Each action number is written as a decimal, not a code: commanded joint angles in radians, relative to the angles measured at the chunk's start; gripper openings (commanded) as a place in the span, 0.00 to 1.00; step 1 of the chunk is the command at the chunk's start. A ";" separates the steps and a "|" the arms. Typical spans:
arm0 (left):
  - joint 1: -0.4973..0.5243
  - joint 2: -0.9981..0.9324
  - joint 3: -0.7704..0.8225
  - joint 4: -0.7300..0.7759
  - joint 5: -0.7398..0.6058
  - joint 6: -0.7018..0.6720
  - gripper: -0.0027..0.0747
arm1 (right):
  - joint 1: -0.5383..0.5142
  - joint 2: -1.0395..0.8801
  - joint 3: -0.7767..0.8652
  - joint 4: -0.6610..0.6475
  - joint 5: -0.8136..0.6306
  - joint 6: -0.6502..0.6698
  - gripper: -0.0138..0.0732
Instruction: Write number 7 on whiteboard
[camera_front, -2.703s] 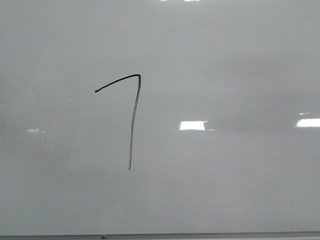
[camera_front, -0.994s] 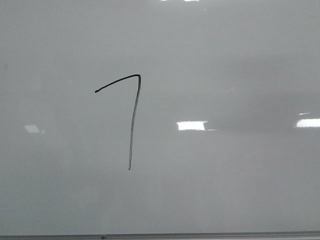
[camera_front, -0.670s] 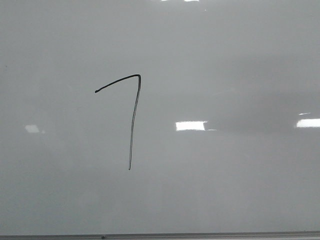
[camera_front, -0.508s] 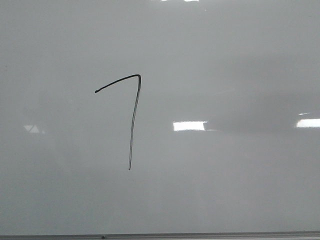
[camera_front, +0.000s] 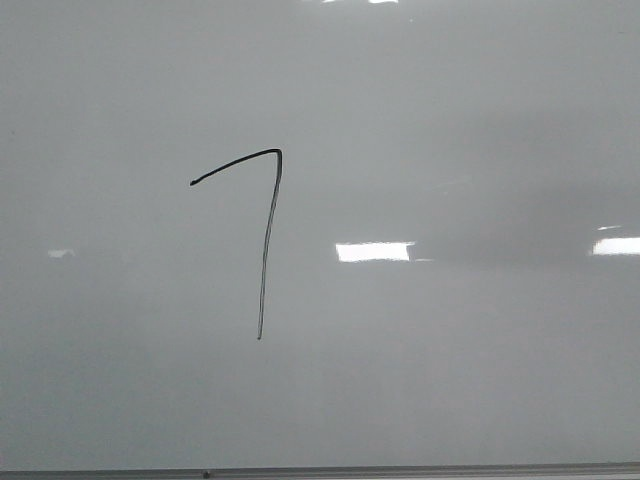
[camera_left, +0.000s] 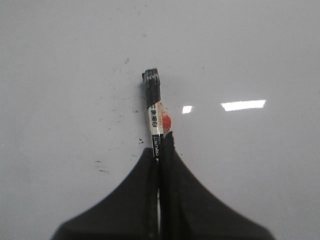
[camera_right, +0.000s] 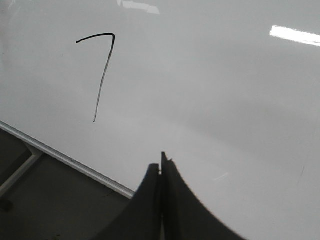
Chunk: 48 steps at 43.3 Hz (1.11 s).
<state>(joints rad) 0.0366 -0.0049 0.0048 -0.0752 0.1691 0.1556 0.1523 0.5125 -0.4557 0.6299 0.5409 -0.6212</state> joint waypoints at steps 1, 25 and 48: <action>0.001 -0.016 0.004 -0.002 -0.093 -0.003 0.01 | -0.005 0.001 -0.024 0.030 -0.048 -0.004 0.08; 0.001 -0.016 0.004 -0.002 -0.093 -0.003 0.01 | -0.005 0.001 -0.024 0.030 -0.048 -0.004 0.08; 0.001 -0.016 0.004 -0.002 -0.093 -0.003 0.01 | -0.010 -0.082 0.094 -0.070 -0.277 0.042 0.08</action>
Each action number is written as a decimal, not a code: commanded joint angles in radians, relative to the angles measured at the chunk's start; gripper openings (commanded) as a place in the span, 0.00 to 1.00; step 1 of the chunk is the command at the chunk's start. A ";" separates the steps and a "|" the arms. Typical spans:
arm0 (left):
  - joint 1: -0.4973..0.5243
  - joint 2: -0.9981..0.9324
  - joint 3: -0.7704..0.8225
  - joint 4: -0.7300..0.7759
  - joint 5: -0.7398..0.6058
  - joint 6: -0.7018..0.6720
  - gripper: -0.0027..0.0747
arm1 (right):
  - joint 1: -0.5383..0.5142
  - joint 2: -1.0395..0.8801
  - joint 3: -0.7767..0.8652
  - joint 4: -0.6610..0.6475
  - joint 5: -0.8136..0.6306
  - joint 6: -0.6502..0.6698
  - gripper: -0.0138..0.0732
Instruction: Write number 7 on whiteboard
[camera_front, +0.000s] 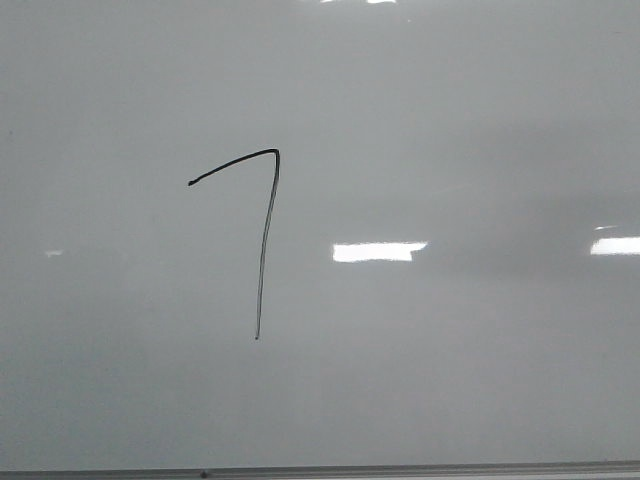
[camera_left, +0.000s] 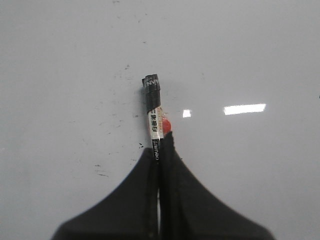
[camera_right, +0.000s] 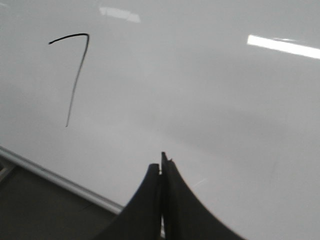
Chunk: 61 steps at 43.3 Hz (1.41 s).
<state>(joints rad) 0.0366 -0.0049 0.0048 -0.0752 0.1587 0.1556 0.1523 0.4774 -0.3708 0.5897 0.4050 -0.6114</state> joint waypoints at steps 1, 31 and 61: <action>0.001 -0.016 0.004 -0.002 -0.082 -0.003 0.01 | -0.014 -0.065 0.031 -0.051 -0.164 0.052 0.08; 0.001 -0.014 0.004 -0.002 -0.082 -0.003 0.01 | -0.175 -0.506 0.393 -0.527 -0.289 0.645 0.08; 0.001 -0.014 0.004 -0.002 -0.082 -0.003 0.01 | -0.175 -0.506 0.393 -0.542 -0.286 0.645 0.08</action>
